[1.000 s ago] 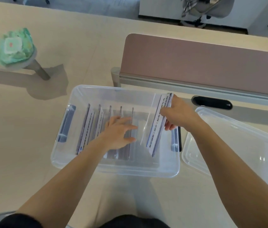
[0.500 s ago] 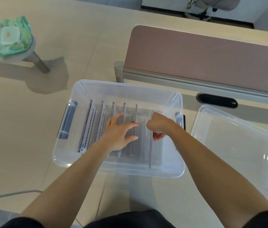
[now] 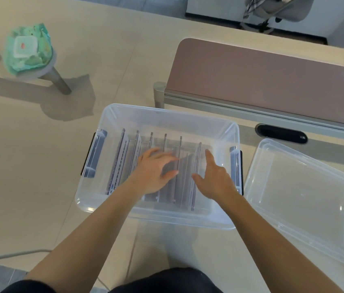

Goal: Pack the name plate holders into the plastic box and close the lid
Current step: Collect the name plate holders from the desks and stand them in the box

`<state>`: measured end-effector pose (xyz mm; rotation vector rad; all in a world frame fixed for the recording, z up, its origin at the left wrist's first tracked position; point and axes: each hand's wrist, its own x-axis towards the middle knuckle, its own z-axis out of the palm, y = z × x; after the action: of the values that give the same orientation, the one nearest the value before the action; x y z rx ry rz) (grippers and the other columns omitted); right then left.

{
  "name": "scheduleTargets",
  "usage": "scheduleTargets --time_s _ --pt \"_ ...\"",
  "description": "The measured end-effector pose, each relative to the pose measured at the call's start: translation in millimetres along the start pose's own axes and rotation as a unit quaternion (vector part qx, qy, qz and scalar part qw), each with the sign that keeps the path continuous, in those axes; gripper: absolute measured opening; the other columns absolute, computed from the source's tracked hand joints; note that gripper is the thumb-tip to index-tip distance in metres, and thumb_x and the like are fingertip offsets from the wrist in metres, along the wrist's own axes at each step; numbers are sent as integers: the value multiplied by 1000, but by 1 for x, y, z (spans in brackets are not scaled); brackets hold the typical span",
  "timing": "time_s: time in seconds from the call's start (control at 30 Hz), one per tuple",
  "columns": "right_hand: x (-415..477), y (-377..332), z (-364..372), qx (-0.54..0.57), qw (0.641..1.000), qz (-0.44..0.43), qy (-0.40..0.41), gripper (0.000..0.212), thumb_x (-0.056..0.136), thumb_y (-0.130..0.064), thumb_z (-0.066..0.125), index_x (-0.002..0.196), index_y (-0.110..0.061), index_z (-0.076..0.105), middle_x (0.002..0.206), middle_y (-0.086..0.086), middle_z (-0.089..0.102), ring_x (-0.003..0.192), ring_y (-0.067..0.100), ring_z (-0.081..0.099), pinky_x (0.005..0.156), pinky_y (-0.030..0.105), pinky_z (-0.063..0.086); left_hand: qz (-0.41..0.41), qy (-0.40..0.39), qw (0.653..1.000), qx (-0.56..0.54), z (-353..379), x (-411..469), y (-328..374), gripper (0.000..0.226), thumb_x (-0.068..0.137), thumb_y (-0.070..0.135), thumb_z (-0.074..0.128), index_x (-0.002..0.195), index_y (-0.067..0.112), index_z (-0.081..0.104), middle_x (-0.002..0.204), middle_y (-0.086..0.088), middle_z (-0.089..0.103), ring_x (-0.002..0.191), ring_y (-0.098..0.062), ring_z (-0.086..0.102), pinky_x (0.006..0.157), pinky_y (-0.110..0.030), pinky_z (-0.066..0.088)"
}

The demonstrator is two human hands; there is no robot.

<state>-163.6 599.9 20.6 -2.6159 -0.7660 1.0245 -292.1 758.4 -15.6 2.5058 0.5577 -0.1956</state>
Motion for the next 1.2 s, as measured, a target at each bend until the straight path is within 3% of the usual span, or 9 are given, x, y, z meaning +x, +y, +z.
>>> scheduleTargets --time_s 0.13,0.3,0.43,0.6,0.9,1.07,1.2 --pt "-20 7 8 -3 996 -22 -92 78 103 -38 48 159 -29 -6 139 16 57 120 31 61 99 40 47 3 133 990 -52 -24 -24 -20 35 95 35 60 128 25 62 135 1 57 134 -25 39 116 -46 25" --pt "-7 24 28 121 987 -7 -102 77 103 -30 46 151 -52 -9 115 15 68 92 30 71 89 46 58 -86 258 962 20 -42 -55 -49 35 87 13 70 121 10 65 130 -19 58 129 -42 42 110 -52 29" --pt "-6 25 30 183 977 -4 -107 84 101 -19 51 151 -56 -5 114 19 68 90 33 73 83 42 61 -176 258 947 81 -40 -72 -52 46 85 17 66 130 10 58 144 -22 44 132 -46 34 107 -55 32" --pt "-3 26 34 158 982 -25 -98 78 103 -21 47 152 -53 -4 118 20 67 92 34 72 84 41 60 -310 206 928 -24 -48 -77 -52 60 91 27 54 148 26 35 155 -3 32 128 -32 47 96 -47 43" --pt "4 31 44 108 989 -73 -74 67 107 -28 37 153 -52 -5 130 24 59 112 37 64 95 41 53 -318 232 919 -4 -43 -80 -47 67 92 28 52 152 26 21 146 -7 42 110 -37 58 82 -46 47" --pt "8 32 45 99 990 -78 -67 68 107 -28 36 153 -48 -9 130 19 61 108 30 67 87 31 51 -321 230 918 18 -42 -79 -47 69 92 30 51 153 24 19 146 -7 41 108 -37 58 80 -46 47" --pt "9 30 46 94 990 -85 -69 66 108 -28 35 153 -47 -8 127 17 63 108 31 67 90 33 53 -329 226 916 33 -41 -78 -48 70 92 31 51 154 24 17 147 -7 40 108 -37 58 77 -44 46"
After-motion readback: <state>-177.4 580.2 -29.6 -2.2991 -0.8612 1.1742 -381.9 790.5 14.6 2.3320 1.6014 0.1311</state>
